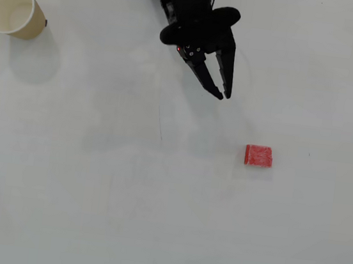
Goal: Pick up the cube and drop it in the cup.
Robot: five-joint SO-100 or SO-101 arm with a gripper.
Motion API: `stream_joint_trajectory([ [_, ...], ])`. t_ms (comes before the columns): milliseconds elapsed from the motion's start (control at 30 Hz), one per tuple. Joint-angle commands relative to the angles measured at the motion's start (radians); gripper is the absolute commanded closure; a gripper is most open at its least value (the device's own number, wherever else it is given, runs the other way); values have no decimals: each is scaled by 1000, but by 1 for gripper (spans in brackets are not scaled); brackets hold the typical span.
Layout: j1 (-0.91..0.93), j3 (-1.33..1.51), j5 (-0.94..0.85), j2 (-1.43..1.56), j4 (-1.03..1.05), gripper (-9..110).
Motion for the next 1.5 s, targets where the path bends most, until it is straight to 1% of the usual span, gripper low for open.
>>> stream_joint_trajectory([
  [0,-17,-37,-11,-20,-81,101],
  [67,-14,-20,-11,-14,-110,101],
  [100,-14,-14,-12,-11,-118,94],
  [133,-14,-8,-12,-8,-120,79],
  [200,-15,9,-14,-8,-117,57],
  [267,-15,17,-14,-8,-91,39],
  [300,-15,18,-14,-6,-75,34],
  [500,-11,9,-14,-6,-34,33],
  [600,-15,5,-14,-14,-34,29],
  [700,-20,-32,-14,-49,-29,29],
  [800,-28,-115,-6,-144,-18,29],
  [1067,-52,-425,-3,-511,-21,29],
  [1467,-44,-655,-3,-841,-64,29],
])
